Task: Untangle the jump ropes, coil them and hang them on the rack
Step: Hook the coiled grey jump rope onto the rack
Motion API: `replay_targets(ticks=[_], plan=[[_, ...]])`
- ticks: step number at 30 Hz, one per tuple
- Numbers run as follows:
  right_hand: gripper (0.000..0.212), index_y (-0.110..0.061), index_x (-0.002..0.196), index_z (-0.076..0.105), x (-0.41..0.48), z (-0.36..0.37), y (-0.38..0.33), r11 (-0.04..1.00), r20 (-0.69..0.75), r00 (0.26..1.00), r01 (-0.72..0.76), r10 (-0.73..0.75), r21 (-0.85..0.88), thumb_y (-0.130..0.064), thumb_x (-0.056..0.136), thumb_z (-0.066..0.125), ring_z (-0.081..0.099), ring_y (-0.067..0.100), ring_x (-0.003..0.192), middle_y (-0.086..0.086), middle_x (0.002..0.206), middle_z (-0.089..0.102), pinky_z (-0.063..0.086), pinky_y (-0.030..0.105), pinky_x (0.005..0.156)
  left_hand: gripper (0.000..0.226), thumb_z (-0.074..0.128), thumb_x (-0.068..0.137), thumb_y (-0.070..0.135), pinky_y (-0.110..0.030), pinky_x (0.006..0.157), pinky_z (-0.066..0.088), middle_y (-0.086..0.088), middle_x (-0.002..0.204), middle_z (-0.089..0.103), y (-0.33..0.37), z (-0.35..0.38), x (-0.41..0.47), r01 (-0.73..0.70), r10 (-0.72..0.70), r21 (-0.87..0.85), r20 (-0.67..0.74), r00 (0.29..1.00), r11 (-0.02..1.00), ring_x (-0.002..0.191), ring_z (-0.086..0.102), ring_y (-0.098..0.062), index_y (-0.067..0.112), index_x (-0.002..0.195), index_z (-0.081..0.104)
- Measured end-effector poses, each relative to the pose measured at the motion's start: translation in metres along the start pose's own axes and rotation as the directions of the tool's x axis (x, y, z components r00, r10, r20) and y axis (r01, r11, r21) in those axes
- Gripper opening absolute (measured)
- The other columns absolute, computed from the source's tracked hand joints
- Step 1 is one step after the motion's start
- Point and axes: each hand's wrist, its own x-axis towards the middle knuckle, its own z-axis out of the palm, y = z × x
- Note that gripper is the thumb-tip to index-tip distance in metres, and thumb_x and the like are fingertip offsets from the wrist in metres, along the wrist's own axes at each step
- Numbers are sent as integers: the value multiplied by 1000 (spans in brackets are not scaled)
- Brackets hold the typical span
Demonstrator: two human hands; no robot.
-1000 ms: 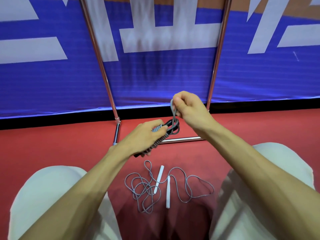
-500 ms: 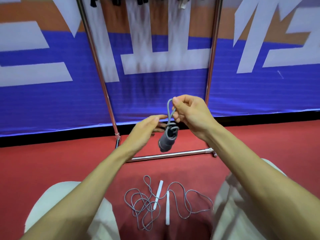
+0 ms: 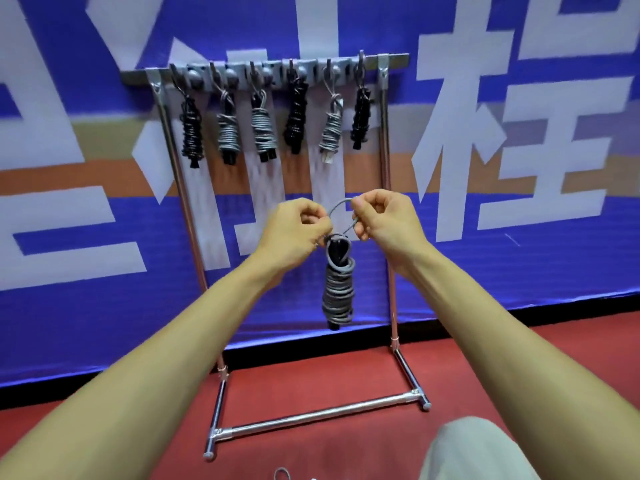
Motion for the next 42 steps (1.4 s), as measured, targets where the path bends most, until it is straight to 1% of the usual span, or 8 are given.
replay_targets(ticks=[8,16,23,28,33,36,39,42], plan=[[18,-12,79,51,67,-15,-29,986,-26,994,97,-102,-135,-13,96,52,60,21,49,7,60,61,48,33,49,15,57,87,-1,-23,57,49,-1,64,63,37,-3,75,-17,18,-37,39,999,999,51,52,-8,4,94,69],[6,1,96,52,160,-21,-49,991,89,995,38,-50,129,5,95,48,60,15,47,14,66,55,53,21,50,19,63,88,7,-15,43,39,4,53,57,47,4,171,-58,44,-156,-90,995,986,46,46,-7,12,74,73],[7,0,84,62,270,-1,-51,995,-5,995,97,-97,-3,-1,91,60,60,16,50,12,65,61,57,24,54,22,63,89,6,-17,43,43,-1,59,63,42,-11,275,-122,105,-80,-194,975,989,45,52,-7,16,71,72],[7,7,90,67,334,8,-49,991,-87,990,99,-107,-93,2,87,63,59,16,48,12,63,62,59,30,62,22,61,90,8,-33,65,60,-5,70,69,40,-16,330,-164,191,124,-245,951,979,62,61,-14,18,73,71],[11,-6,74,69,375,15,-39,987,-216,972,57,-89,-148,-2,83,66,65,18,50,9,61,67,60,33,69,21,56,85,7,-49,67,59,-23,77,69,40,-10,366,-120,162,148,-318,934,982,66,62,-27,4,73,73],[12,-8,74,70,379,22,-25,983,-247,966,32,-77,-182,-3,85,66,63,13,47,8,63,67,59,27,60,25,53,83,3,-47,70,59,-15,71,68,36,-4,371,-51,110,177,-346,932,983,73,66,-34,9,65,70],[17,-12,73,68,375,26,-14,987,-218,972,53,-86,-153,-2,87,64,62,14,47,11,66,67,57,24,54,21,56,85,7,-44,77,59,-14,87,73,27,-1,367,-26,77,154,-336,939,988,84,69,-32,12,80,75],[9,-5,86,71,374,24,-12,984,-218,970,69,-105,-167,0,85,64,64,16,54,9,69,68,57,24,56,20,55,81,8,-46,78,59,-15,85,72,20,-4,361,-45,72,105,-268,961,993,77,65,-28,14,74,73]])
